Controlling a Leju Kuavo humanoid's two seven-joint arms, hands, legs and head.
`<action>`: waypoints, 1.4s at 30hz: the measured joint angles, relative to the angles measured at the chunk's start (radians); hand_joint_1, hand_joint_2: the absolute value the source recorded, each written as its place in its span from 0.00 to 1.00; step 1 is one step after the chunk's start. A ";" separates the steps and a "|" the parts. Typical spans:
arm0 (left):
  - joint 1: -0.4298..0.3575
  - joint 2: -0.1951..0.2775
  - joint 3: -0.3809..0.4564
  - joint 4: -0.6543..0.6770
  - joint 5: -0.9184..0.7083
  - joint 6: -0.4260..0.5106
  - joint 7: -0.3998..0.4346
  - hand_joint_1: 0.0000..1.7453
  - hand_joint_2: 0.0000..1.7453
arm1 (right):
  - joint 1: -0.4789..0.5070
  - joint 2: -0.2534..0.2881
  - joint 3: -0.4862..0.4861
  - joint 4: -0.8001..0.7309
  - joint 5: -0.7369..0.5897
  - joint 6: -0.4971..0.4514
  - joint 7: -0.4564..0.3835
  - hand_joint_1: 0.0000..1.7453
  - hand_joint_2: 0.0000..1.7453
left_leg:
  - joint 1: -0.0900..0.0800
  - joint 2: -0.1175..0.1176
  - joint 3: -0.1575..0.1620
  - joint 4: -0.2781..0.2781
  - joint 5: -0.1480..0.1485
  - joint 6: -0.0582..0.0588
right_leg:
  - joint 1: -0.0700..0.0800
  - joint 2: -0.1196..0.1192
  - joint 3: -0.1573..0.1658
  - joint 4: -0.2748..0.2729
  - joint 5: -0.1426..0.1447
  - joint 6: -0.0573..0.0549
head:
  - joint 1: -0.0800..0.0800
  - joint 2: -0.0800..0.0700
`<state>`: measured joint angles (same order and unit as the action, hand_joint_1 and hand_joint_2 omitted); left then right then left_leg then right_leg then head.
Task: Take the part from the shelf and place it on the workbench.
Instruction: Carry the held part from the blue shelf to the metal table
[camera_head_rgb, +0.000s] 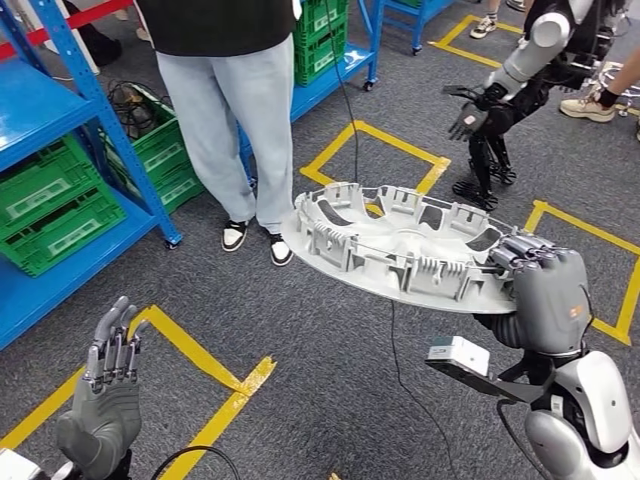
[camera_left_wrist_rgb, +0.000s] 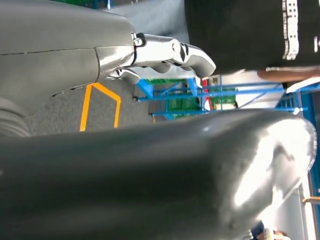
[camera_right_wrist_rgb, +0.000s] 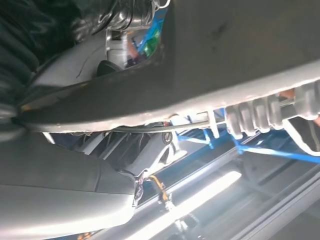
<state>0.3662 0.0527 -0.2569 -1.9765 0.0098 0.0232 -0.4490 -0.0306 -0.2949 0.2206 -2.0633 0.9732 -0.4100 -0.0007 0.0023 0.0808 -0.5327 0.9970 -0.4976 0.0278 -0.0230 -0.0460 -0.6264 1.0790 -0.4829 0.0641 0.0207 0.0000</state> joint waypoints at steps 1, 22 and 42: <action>0.000 -0.002 0.004 -0.002 0.001 -0.006 -0.001 0.00 0.00 | 0.000 0.000 0.001 -0.001 -0.001 -0.003 0.001 1.00 1.00 | -0.003 0.008 -0.001 0.004 -0.002 -0.005 | 0.002 -0.012 0.025 -0.043 0.008 -0.006 | 0.000 0.000; 0.027 0.035 0.001 -0.016 -0.003 0.053 -0.002 0.00 0.00 | 0.033 0.004 -0.007 -0.007 -0.023 -0.018 -0.020 1.00 1.00 | 0.000 -0.112 -0.007 -0.002 0.007 0.009 | 0.007 0.137 -0.029 -0.018 0.010 -0.024 | 0.002 0.000; 0.030 -0.013 0.010 -0.025 -0.033 0.039 0.008 0.00 0.00 | 0.007 0.015 -0.010 -0.011 -0.052 0.017 -0.034 1.00 1.00 | -0.003 -0.074 -0.140 0.318 -0.148 -0.025 | 0.016 0.084 0.027 -0.068 0.023 -0.064 | 0.005 0.000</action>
<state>0.3957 0.0401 -0.2472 -2.0012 -0.0232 0.0625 -0.4413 -0.0236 -0.2800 0.2111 -2.0745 0.9215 -0.3932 -0.0348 -0.0007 0.0065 -0.6725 1.3155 -0.6453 0.0031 -0.0075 0.0378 -0.5992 1.0106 -0.4598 0.0004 0.0256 0.0000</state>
